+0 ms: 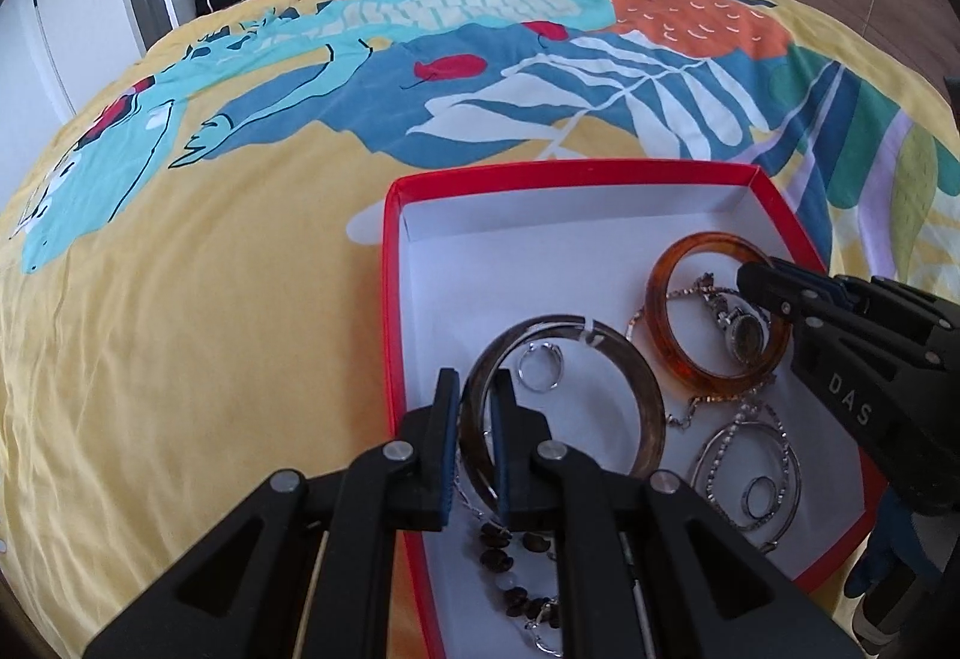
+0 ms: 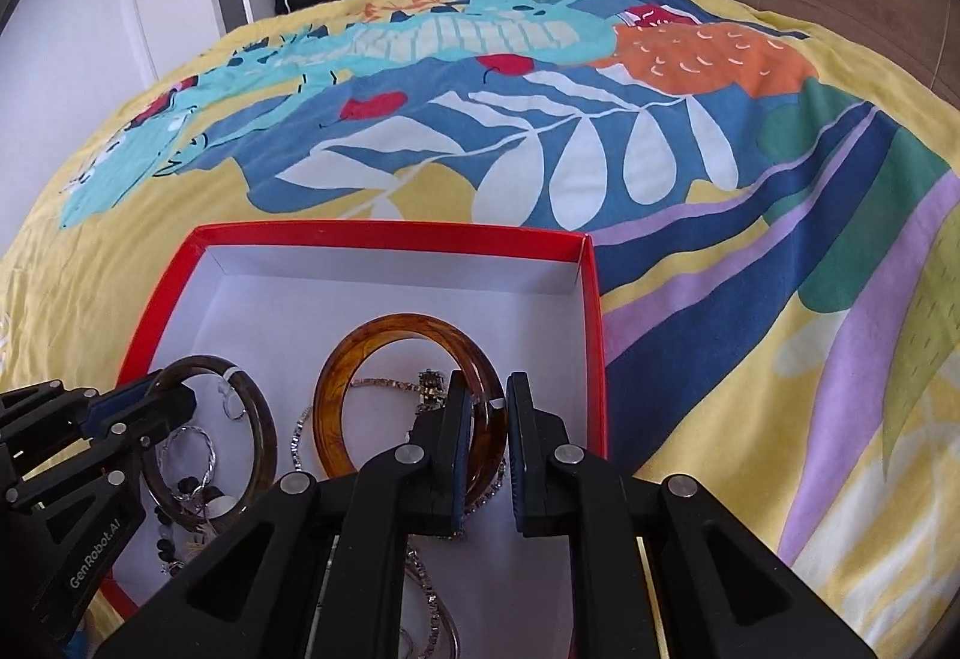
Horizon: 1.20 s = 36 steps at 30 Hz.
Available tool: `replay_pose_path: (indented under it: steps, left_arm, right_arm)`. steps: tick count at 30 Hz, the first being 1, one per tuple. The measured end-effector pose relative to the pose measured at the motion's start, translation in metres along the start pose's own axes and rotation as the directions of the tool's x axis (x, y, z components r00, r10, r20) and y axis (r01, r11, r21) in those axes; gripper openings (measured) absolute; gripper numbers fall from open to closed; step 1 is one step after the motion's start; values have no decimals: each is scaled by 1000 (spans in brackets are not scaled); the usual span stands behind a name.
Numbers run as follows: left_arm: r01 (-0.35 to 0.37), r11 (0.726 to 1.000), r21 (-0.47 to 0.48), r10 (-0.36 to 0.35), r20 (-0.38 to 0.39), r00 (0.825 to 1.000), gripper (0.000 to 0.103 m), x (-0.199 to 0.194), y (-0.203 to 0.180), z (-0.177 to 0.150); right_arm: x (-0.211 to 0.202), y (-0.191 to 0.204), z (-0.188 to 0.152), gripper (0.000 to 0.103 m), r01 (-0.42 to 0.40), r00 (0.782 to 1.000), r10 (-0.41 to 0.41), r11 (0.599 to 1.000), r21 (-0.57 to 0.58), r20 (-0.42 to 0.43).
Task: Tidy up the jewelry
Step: 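Open the left tool in the box while the right tool releases the amber bangle inside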
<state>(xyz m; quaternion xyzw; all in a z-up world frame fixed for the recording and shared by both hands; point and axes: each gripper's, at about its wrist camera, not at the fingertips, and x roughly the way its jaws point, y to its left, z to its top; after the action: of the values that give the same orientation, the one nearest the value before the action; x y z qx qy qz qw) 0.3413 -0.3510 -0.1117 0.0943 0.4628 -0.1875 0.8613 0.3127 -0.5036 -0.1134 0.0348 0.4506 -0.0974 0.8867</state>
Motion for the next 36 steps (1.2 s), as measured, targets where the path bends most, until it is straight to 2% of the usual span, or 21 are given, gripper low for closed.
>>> replay_pose_path:
  steps: [5, 9, 12, 14, 15, 22, 28, 36]
  left_arm:
    - [10, 1000, -9, -9, 9, 1000, 11, -2, 1, -1]
    - [33, 999, -16, -33, 14, 999, 13, -6, 1, -3]
    - [57, 998, -23, -57, 25, 998, 17, -13, 2, -5]
    - [76, 997, -27, -74, 45, 996, 21, -22, 3, -5]
    - [79, 997, -26, -78, 55, 995, 25, -27, 3, -5]
    - [83, 996, -30, -79, 108, 991, 36, -70, 9, -6]
    - [28, 999, -47, -21, 156, 988, 39, -117, 26, -16]
    - [-74, 992, -107, 97, 234, 967, 39, -203, 68, -42]
  right_arm:
    - [-2, -3, -2, 13, 18, 1000, -18, 1000, 4, -3]
    - [-6, -4, -2, 24, 10, 1000, -10, 1000, 16, 4]
    - [-13, -2, -2, 29, 4, 1000, -5, 1000, 22, 17]
    - [-19, -3, -2, 41, 17, 999, -18, 999, 31, 31]
    - [-22, -4, -1, 44, 9, 999, -11, 999, 40, 39]
    - [-59, -8, -3, 51, 17, 996, -24, 996, 87, 81]
    - [-101, 3, -12, 55, 8, 994, -19, 995, 95, 112]
    - [-180, 51, -29, 67, -18, 984, 11, 999, 37, 180]
